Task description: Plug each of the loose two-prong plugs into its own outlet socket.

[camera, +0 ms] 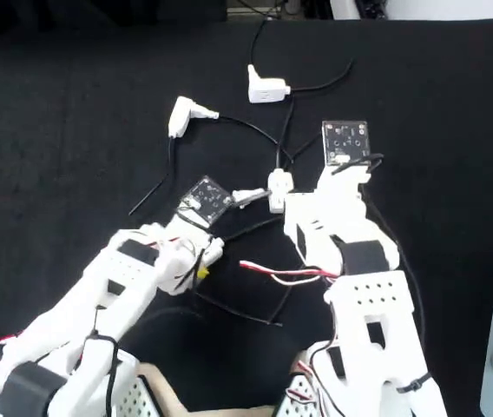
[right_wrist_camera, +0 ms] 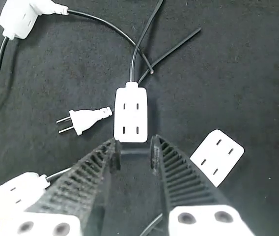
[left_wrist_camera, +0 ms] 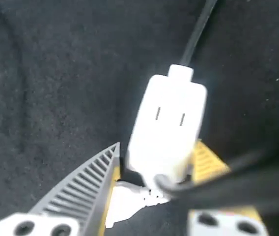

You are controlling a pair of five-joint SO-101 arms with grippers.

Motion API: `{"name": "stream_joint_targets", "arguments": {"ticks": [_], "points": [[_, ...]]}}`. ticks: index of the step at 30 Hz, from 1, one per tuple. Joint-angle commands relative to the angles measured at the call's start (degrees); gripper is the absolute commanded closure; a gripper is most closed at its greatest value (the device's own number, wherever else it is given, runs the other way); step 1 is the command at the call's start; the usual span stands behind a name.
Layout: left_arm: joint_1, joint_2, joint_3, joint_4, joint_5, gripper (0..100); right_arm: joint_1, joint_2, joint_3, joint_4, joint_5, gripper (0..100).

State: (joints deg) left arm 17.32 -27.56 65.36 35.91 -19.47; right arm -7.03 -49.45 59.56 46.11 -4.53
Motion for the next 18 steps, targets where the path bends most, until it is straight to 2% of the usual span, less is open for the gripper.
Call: {"name": "stream_joint_targets", "arguments": {"ticks": [1,3,6,12,15,18], "points": [[0.48,-0.53,-4.35,-1.14,-0.70,92,0.62,-0.66,-0.40,-1.32,-0.09,89.5],[0.48,-2.29,-4.09,-1.05,-0.70,98,0.62,-0.66,-0.22,-1.41,-0.09,89.5],[0.48,-5.98,-3.82,0.18,-0.70,97,0.70,-0.66,-0.22,-1.41,-0.09,89.5],[0.40,-16.53,-6.64,8.44,-0.53,97,1.76,-0.66,-0.22,-1.41,-0.09,89.5],[-2.24,-21.27,-8.22,9.76,-0.35,97,3.60,-0.66,-0.57,-1.41,-0.09,89.5],[-6.02,-23.74,-9.36,7.56,-0.35,97,4.04,-0.66,-0.66,-1.41,-0.09,89.5]]}}
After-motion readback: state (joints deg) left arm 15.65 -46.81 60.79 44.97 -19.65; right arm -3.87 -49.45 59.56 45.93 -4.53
